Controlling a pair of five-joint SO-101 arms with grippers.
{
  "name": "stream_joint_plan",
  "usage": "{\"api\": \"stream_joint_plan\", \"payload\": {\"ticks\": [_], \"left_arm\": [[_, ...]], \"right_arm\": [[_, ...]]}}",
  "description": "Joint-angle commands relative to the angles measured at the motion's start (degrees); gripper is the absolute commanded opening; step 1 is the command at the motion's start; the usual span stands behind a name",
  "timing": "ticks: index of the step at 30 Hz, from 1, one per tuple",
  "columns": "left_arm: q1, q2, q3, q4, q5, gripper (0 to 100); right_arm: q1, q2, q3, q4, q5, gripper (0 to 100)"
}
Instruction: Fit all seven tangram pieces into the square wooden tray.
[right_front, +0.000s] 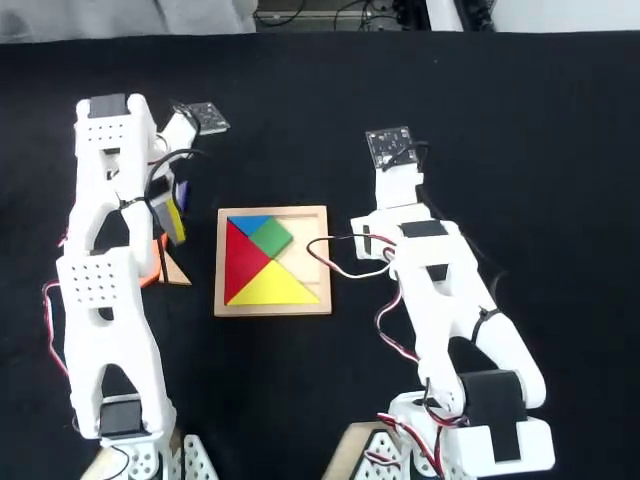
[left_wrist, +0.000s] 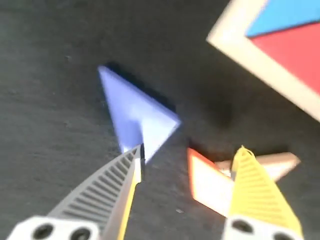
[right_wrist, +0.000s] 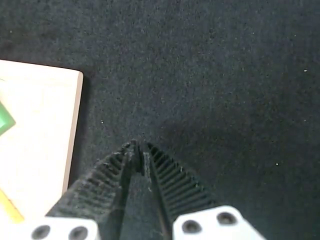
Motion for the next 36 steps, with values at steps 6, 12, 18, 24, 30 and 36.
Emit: {"api": "stream_joint_plan", "payload": {"ticks": [6,12,18,24,30,36], "left_arm": [[-1.0,-4.0,-0.2,-7.2,0.3,29],[-0.7,-2.7,1.2,-12.0,3.2,29],[0.3,0.1,1.0,-12.8,7.2,29],[0.3,0.6,1.3,-12.7,6.7,29],[0.6,0.8,1.5,-12.9,6.6,29],[0.8,6.1,0.3,-13.1,6.8,29]], "right_arm": [[0.8,-2.9,0.0,-0.7,-0.4,1.1],[0.8,-2.8,0.0,-0.7,-0.4,1.1],[0.7,-2.8,0.0,-0.7,-0.4,1.1],[0.7,-2.8,0.0,-0.7,-0.4,1.1],[0.7,-2.8,0.1,-0.7,-0.4,1.1],[0.7,-2.8,0.1,-0.6,-0.4,1.1]]}}
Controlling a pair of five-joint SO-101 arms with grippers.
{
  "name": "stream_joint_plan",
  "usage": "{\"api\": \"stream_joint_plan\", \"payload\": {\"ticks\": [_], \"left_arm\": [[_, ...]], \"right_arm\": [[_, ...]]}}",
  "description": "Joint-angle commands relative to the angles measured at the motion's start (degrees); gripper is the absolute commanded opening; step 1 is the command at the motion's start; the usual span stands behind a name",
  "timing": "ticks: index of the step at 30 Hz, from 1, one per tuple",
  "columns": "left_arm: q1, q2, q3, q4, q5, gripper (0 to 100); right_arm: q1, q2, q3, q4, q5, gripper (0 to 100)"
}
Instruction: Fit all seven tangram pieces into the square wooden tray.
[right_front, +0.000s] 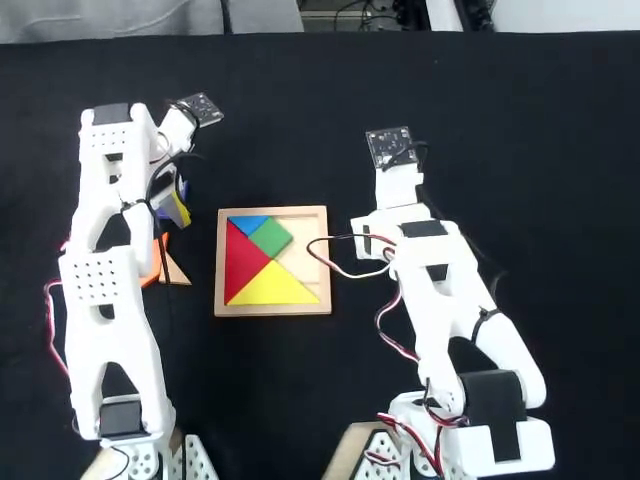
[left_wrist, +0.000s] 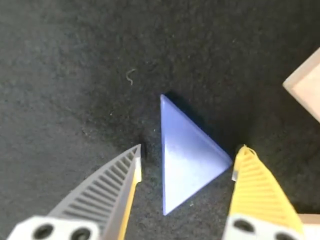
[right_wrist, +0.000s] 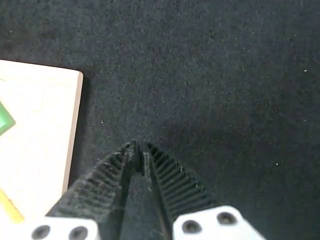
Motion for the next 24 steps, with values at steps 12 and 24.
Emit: {"api": "stream_joint_plan", "payload": {"ticks": [12,24], "left_arm": [[1.2,7.3,-11.7,6.6,0.2,24],[2.5,6.7,-27.8,14.6,5.6,12]], "right_arm": [[0.7,-2.8,0.7,-1.0,-0.4,1.1],[0.9,-2.9,0.5,-0.9,-0.4,1.1]]}}
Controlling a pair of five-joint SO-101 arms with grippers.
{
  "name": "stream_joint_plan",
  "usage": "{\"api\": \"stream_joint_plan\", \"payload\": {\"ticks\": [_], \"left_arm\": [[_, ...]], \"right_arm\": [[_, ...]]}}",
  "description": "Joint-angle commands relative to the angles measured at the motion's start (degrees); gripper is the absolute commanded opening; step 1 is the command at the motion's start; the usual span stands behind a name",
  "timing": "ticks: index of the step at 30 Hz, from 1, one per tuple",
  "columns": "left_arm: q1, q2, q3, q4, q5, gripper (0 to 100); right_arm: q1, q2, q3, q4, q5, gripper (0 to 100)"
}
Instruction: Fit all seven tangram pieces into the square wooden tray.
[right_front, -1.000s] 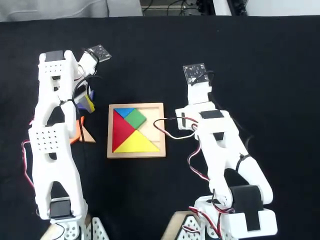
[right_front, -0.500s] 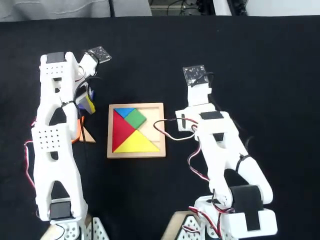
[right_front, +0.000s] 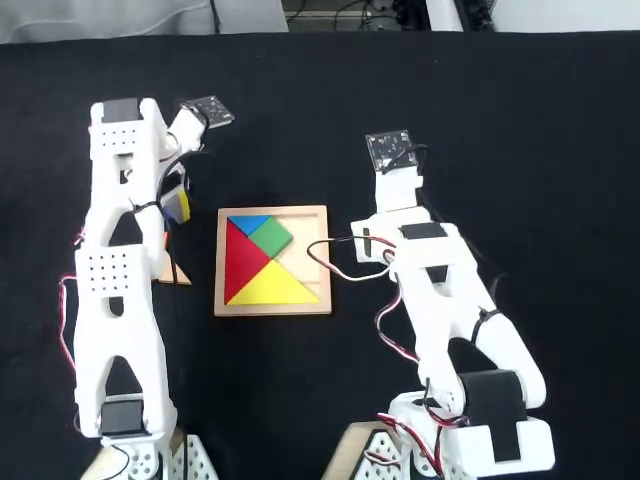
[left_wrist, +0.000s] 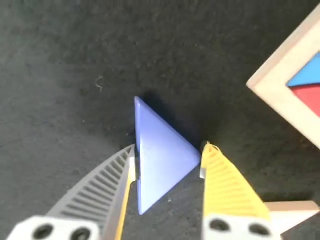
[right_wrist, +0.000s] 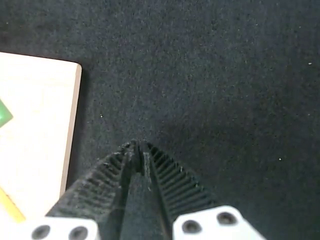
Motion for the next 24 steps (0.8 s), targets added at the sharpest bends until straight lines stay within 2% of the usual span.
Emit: {"api": "stream_joint_plan", "payload": {"ticks": [1,4,7,10,14,18,24], "left_arm": [[0.8,-1.4,-12.1,1.7,7.1,12],[1.7,-4.8,-14.5,1.8,11.0,12],[3.2,-13.2,-10.5,1.8,15.6,12],[5.5,-26.1,0.5,1.8,22.0,12],[10.1,-46.5,21.8,1.6,32.4,12],[15.7,-63.4,39.9,1.0,48.8,12],[21.8,-74.3,59.6,-9.8,75.3,12]], "right_arm": [[0.9,-2.8,-0.5,-0.9,-0.4,1.1],[0.9,-2.8,-0.6,-0.7,-0.4,1.1],[1.0,-3.0,-0.6,-0.6,-0.4,1.1],[1.1,-3.2,-0.6,-0.6,-0.4,1.1],[1.7,-3.3,-0.7,-0.6,-0.4,1.1],[5.5,-3.3,-1.8,-0.5,-0.9,1.1],[11.7,-3.3,-2.5,-0.6,-5.7,1.1]]}}
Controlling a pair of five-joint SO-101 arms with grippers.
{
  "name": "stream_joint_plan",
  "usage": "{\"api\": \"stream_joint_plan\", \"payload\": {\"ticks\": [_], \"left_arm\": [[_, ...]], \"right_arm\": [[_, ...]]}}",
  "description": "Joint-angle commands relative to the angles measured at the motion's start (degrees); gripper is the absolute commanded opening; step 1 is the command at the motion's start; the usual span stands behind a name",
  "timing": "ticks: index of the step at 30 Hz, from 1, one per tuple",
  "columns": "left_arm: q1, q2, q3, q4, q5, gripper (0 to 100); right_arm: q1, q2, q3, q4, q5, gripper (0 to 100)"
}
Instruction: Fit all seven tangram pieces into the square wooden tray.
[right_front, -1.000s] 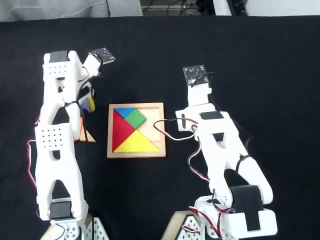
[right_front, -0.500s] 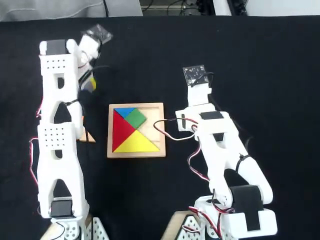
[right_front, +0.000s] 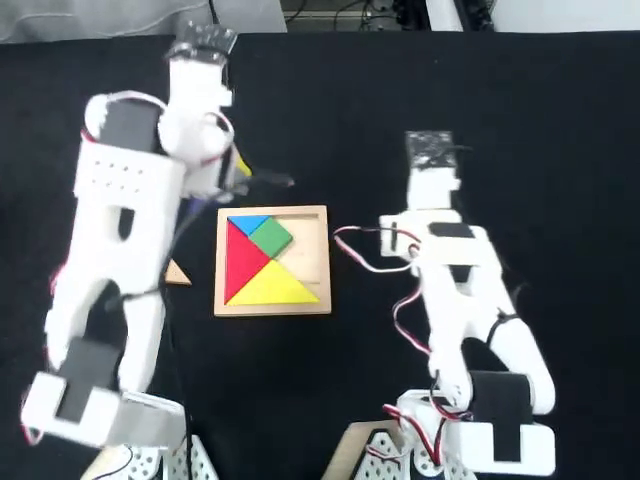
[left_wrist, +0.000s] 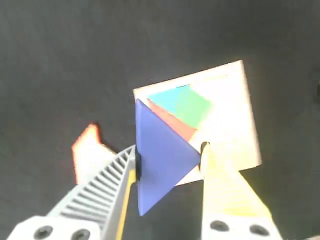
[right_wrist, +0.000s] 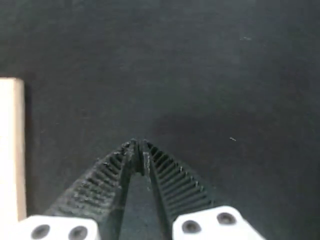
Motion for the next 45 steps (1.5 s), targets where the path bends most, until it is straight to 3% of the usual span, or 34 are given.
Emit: {"api": "stream_joint_plan", "payload": {"ticks": [1,7,10,16,22,28,32,36,41,45], "left_arm": [[3.6,-8.4,13.3,-9.5,21.5,12],[10.9,-9.8,24.3,-21.3,44.1,12],[15.2,-9.7,30.2,-25.8,45.3,12],[18.2,-9.2,45.4,-47.1,47.0,12],[17.5,-9.1,55.1,-66.6,66.0,12],[14.8,-9.1,57.8,-72.9,75.1,12],[15.1,-9.1,58.2,-72.8,76.4,12],[15.1,-9.0,58.0,-73.0,69.5,12],[14.6,-8.7,58.2,-73.1,69.0,12],[14.6,-3.0,57.9,-77.7,69.2,12]], "right_arm": [[3.7,-3.3,-2.7,-0.6,-3.0,1.1],[4.0,-3.3,-2.9,-0.6,-2.9,1.1],[4.0,-3.3,-3.4,-0.6,-2.9,1.1],[7.6,-3.3,-4.3,-0.7,-3.3,1.1],[8.0,-3.3,-4.3,-1.0,-3.3,1.1],[7.7,-3.3,-4.3,-1.0,-3.3,1.1],[7.7,-3.3,-4.3,-1.0,-3.3,1.1],[7.7,-3.2,-4.3,-1.0,-3.3,1.1],[7.7,-3.1,-4.3,-1.1,-3.3,1.1],[7.7,-3.1,-4.3,-1.1,-3.3,1.1]]}}
